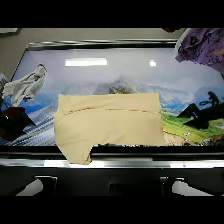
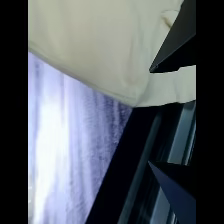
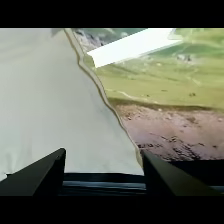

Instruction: Fold the clothes and pants, and hang the long-sleeved shirts on hangers.

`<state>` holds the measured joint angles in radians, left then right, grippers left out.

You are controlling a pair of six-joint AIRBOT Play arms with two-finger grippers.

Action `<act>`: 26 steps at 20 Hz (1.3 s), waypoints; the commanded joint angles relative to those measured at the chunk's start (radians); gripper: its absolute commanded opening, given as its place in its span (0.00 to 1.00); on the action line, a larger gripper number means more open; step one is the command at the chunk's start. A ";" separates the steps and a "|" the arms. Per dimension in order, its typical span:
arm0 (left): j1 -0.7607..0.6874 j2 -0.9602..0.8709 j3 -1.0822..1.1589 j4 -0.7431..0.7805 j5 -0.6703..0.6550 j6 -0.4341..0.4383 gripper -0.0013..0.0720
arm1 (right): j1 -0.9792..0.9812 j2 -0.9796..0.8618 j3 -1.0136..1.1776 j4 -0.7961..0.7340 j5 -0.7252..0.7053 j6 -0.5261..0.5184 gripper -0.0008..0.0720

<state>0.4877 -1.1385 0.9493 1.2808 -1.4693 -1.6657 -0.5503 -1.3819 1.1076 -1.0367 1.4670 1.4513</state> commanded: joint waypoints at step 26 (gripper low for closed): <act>-0.285 0.161 -0.633 -0.410 0.351 0.036 0.04 | 0.013 0.079 -0.243 0.048 -0.051 -0.039 0.76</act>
<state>0.2150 -0.9703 0.3073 0.8768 -1.1244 -1.6333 -0.5385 -1.3033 0.8654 -0.9070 1.3998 1.4055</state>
